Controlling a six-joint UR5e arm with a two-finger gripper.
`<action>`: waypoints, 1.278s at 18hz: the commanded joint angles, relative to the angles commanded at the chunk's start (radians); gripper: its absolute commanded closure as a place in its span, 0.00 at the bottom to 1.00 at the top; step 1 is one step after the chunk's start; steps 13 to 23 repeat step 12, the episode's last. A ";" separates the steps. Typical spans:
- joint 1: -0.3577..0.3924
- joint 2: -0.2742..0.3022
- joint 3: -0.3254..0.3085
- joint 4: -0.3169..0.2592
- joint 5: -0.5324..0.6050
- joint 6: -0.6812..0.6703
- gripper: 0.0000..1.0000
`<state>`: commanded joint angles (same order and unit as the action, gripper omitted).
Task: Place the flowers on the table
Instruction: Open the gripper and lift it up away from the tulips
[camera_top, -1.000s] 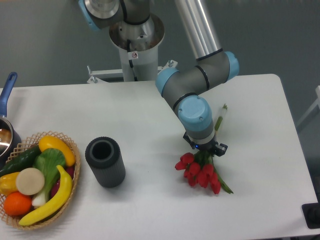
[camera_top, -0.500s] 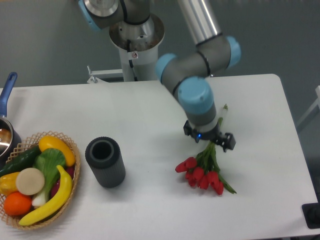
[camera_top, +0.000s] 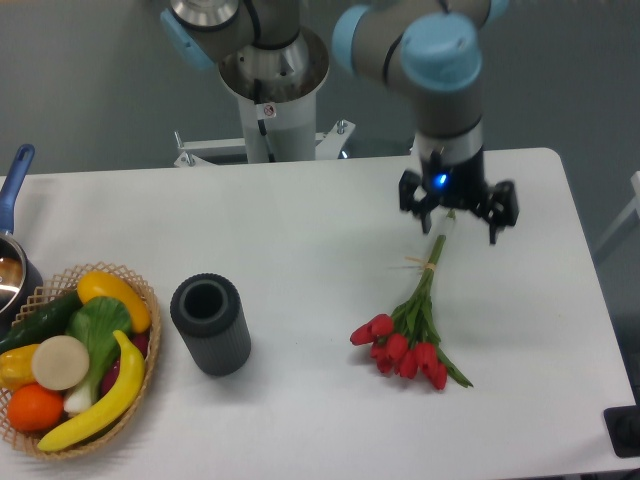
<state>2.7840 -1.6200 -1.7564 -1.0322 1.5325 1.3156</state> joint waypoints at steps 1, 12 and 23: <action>0.011 0.012 0.000 -0.020 -0.003 0.052 0.00; 0.184 0.104 -0.009 -0.204 -0.141 0.387 0.00; 0.184 0.104 -0.009 -0.204 -0.141 0.387 0.00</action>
